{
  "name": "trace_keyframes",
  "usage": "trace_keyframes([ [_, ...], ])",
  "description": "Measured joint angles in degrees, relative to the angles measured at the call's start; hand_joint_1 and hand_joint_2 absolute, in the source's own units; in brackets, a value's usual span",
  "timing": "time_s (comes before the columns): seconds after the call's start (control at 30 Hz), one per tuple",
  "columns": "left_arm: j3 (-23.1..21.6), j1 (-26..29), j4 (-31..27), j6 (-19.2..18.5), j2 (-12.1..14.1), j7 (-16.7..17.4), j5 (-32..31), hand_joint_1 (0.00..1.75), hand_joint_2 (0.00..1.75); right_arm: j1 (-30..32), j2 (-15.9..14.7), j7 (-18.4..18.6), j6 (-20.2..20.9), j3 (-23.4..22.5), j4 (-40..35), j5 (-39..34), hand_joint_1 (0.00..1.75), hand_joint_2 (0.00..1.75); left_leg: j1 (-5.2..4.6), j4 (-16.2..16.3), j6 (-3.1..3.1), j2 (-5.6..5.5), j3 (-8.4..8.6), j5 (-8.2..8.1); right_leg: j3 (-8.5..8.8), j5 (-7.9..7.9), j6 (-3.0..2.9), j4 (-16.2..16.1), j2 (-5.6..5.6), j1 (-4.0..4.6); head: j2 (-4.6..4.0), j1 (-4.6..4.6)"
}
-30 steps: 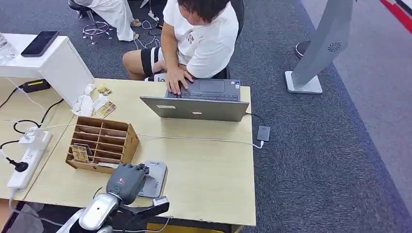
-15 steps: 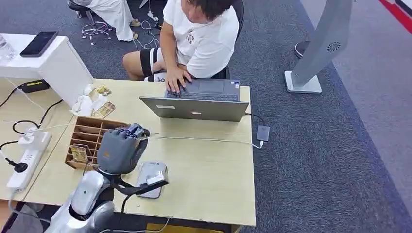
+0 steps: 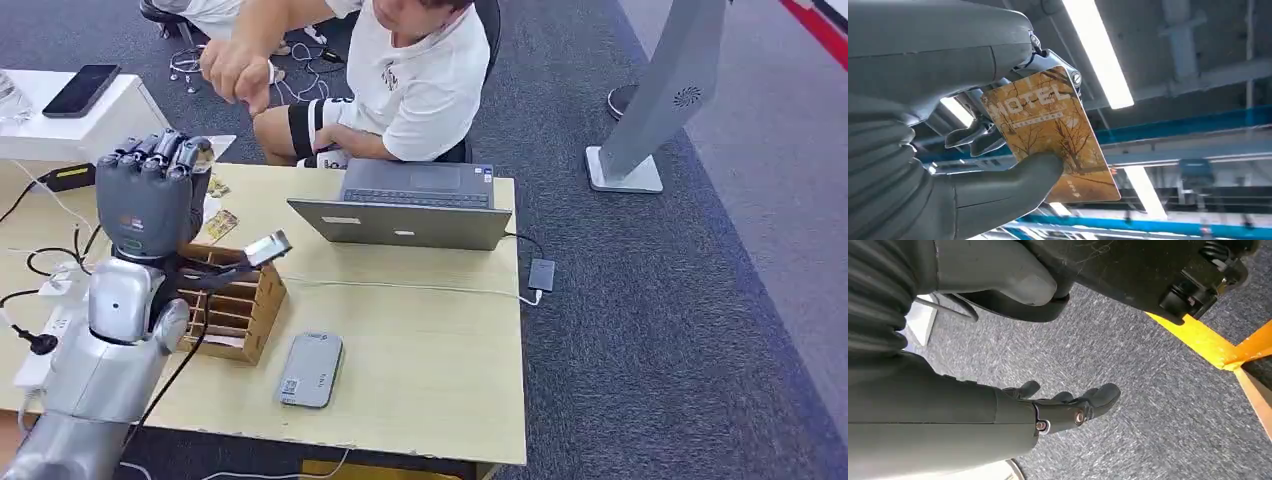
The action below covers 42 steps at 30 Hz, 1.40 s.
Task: Pass the card to the sensor for recognition and then transmit it.
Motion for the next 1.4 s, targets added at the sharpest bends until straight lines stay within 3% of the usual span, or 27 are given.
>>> trace_keyframes([
  [0.03, 1.8, -6.2, 7.8, -1.0, 0.6, 1.6, -2.2, 1.75, 1.75, -0.2, -0.1, 0.1, 0.5, 0.7, -0.1, 0.1, 0.0, 1.75, 0.0, 0.0, -0.03, 0.03, 0.0, 0.04, -0.03, 0.1, -0.08, 0.0, 0.02, 0.0, 0.0, 0.0],
  [0.27, 2.8, -12.0, 18.4, -0.9, 0.8, 3.2, -3.4, 1.75, 1.75, -0.2, -0.2, -0.2, 0.4, 1.2, -0.2, -0.2, 0.0, 1.75, 0.0, 0.0, -0.03, 0.04, -0.01, 0.04, -0.03, 0.1, -0.07, 0.0, 0.04, 0.0, 0.0, 0.0],
  [0.9, 3.0, -13.5, 23.8, -0.6, 0.8, 3.4, -1.6, 1.75, 1.75, -0.2, -0.3, 0.2, 0.4, 1.2, -0.2, -0.2, 0.0, 1.75, 0.0, 0.0, -0.03, 0.05, -0.04, 0.04, -0.05, 0.1, -0.07, 0.0, 0.04, 0.0, 0.0, 0.02],
  [0.93, 3.1, -13.5, 24.2, -0.4, 0.8, 3.5, -1.5, 0.0, 1.75, -0.2, -0.3, 0.3, 0.4, 1.2, -0.2, -0.2, 0.0, 1.75, 0.0, 0.0, -0.03, 0.05, -0.04, 0.04, -0.05, 0.1, -0.07, 0.0, 0.04, 0.0, 0.02, -0.02],
  [1.4, 4.5, -13.4, 29.1, 0.3, 0.8, 3.9, -0.2, 0.0, 1.75, 0.1, -0.4, 0.3, -0.2, 1.2, -0.2, -0.3, 0.0, 1.75, 0.0, 0.0, -0.03, 0.04, -0.05, 0.04, -0.06, 0.1, -0.07, 0.0, 0.04, 0.0, 0.0, -0.02],
])
